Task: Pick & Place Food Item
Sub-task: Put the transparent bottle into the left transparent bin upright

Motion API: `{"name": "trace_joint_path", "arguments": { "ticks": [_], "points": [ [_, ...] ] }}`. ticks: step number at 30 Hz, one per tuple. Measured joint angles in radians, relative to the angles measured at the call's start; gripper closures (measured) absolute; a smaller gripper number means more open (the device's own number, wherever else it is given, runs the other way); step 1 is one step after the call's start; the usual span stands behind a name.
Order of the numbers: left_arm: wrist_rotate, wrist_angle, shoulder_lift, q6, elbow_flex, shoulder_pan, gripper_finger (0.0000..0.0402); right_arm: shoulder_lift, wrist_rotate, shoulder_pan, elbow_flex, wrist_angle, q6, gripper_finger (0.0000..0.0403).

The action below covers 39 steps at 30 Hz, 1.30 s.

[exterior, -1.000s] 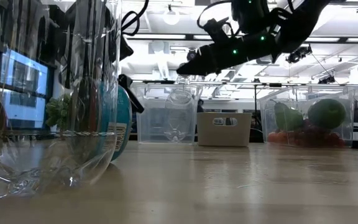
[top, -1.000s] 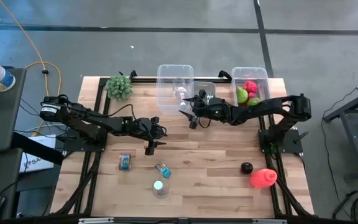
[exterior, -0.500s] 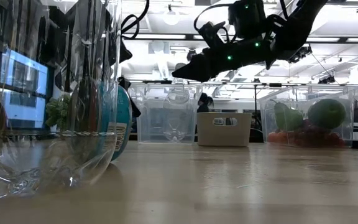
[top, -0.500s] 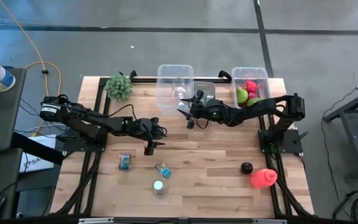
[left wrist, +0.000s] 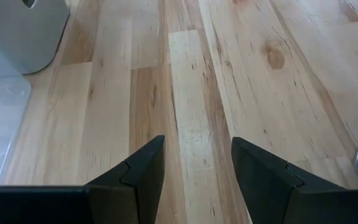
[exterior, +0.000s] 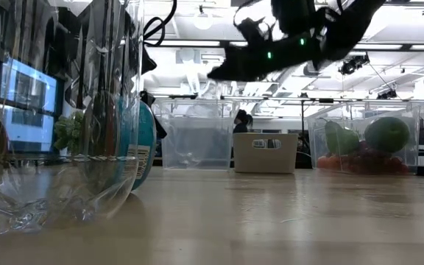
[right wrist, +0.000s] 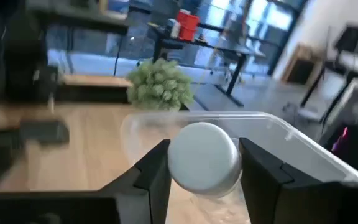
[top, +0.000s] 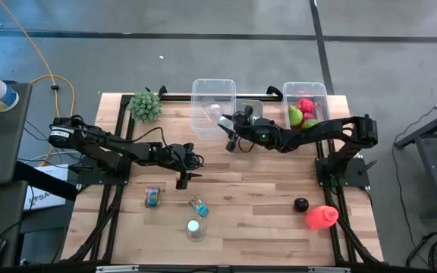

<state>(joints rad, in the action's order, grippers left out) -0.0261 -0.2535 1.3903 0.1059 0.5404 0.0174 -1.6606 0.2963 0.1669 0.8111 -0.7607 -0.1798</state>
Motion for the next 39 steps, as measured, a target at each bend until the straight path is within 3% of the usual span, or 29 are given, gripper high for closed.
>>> {"name": "trace_joint_path", "arguments": {
  "ticks": [3, 8, 14, 20, 28, 32, 39],
  "points": [
    [0.000, 0.000, 0.000, 0.000, 0.000, 0.000, 0.0225, 0.053, 0.003, 0.000, 0.052, 0.126, 0.091, 0.0274],
    [-0.005, 0.001, 0.000, -0.009, 0.000, 0.000, 0.0225, 0.125, -0.003, 0.012, 0.207, 0.483, 0.176, 0.0277],
    [-0.005, 0.003, 0.000, -0.014, 0.000, 0.000, 0.0225, 0.134, -0.030, 0.071, 0.419, 0.794, 0.339, 0.0281],
    [-0.005, 0.003, 0.000, -0.033, 0.000, 0.000, 0.0225, 0.135, -0.060, 0.185, 0.536, 0.895, 0.512, 0.0281],
    [-0.004, 0.004, 0.000, -0.035, 0.000, 0.000, 0.0225, 0.106, -0.092, 0.331, 0.556, 0.920, 0.630, 0.0281],
    [-0.003, 0.004, 0.000, -0.035, 0.000, 0.000, 0.0225, 0.052, -0.140, 0.326, 0.617, 0.944, 0.661, 0.0281],
    [-0.002, 0.000, 0.000, -0.029, 0.000, 0.000, 0.0225, -0.079, -0.051, 0.268, 0.865, 1.158, 0.570, 0.0281]
  ]
}}
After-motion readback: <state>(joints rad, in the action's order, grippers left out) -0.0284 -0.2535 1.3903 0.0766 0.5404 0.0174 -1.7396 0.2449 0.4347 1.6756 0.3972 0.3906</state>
